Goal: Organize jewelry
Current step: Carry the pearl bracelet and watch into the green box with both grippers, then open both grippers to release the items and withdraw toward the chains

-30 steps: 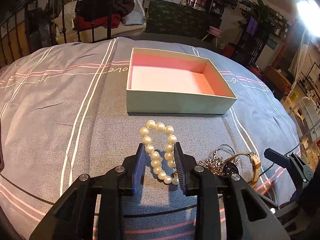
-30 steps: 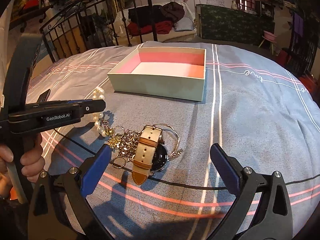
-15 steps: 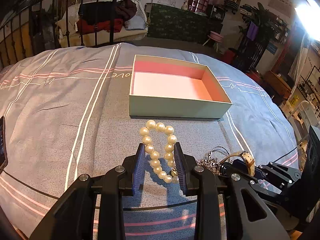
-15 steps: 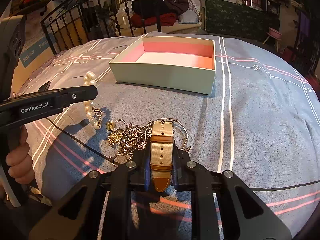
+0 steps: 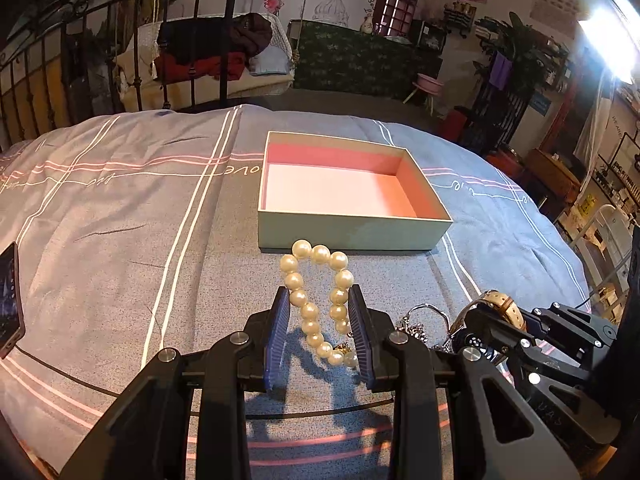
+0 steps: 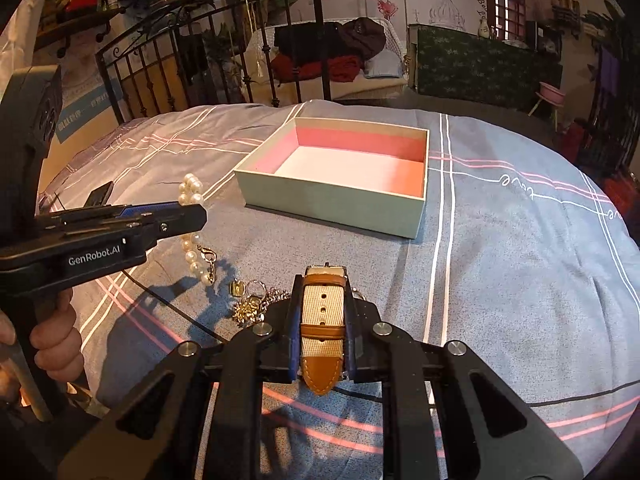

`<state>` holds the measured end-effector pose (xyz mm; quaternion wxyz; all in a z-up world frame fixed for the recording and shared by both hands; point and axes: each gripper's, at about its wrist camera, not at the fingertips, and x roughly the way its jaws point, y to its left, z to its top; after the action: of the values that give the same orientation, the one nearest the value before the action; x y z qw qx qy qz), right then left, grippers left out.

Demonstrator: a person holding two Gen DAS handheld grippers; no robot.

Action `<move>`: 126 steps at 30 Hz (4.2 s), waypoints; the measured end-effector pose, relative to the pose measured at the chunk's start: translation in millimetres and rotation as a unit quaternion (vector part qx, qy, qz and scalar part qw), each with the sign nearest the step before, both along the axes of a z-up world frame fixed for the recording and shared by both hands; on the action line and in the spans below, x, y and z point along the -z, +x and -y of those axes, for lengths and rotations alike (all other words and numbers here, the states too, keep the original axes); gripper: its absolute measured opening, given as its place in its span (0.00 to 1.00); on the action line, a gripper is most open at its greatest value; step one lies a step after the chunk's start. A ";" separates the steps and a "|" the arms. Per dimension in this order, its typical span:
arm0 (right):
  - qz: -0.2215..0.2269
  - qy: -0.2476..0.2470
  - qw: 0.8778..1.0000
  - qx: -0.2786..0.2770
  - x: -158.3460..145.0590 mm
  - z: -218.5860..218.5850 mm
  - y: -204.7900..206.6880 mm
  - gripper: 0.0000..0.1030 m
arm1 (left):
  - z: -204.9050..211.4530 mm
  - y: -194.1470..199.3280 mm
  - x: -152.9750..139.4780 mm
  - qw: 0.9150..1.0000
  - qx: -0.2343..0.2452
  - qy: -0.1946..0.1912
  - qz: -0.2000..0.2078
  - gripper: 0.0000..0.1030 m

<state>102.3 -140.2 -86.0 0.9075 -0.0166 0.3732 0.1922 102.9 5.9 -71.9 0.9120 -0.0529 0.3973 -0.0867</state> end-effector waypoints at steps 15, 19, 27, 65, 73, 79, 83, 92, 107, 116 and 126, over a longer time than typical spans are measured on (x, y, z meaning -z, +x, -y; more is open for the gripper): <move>0.059 0.014 0.998 -0.003 -51.1 15.7 36.8 0.17 | 0.0 24.0 -48.3 0.998 0.013 -0.023 0.064 0.29; 0.067 0.013 0.998 -0.009 -58.5 10.2 57.9 0.17 | 5.6 45.4 -54.7 0.997 0.010 -0.018 0.072 0.29; 0.073 0.003 0.997 -0.010 -70.9 -1.8 117.6 0.17 | 11.1 95.4 -68.1 0.996 0.013 -0.029 0.080 0.29; -0.026 -0.075 0.997 -0.016 7.4 -28.0 169.3 0.45 | 22.9 145.6 -7.6 0.999 -0.029 0.024 -0.032 0.81; 0.087 -0.059 0.994 0.003 -33.0 -15.1 116.4 0.94 | 16.9 100.9 -56.6 0.998 -0.024 -0.005 0.064 0.94; 0.144 -0.083 0.986 0.031 -43.9 -12.1 68.4 0.94 | 18.5 49.8 -72.7 0.990 -0.005 -0.006 0.139 0.94; 0.134 -0.065 0.988 0.047 -38.2 0.5 43.7 0.94 | 17.6 22.2 -59.0 0.990 0.008 -0.015 0.142 0.94; 0.013 -0.043 0.997 0.063 14.1 21.5 -5.2 0.87 | 3.9 -9.1 28.0 1.000 0.011 -0.007 -0.026 0.94; -0.050 -0.037 0.996 0.061 39.8 13.9 2.9 0.71 | 20.3 -1.3 56.4 0.992 0.037 0.113 -0.044 0.92; -0.059 -0.028 0.996 0.065 41.9 16.3 4.8 0.74 | 23.3 12.1 64.6 0.993 0.045 0.087 -0.060 0.91; -0.065 -0.028 0.996 0.060 45.6 14.3 8.4 0.76 | 0.8 8.2 65.2 0.992 0.005 0.101 -0.071 0.91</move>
<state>110.8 -154.5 -131.6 0.8903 -0.0075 0.4371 0.1279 111.1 5.0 -137.1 0.8818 0.0359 0.4679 -0.0466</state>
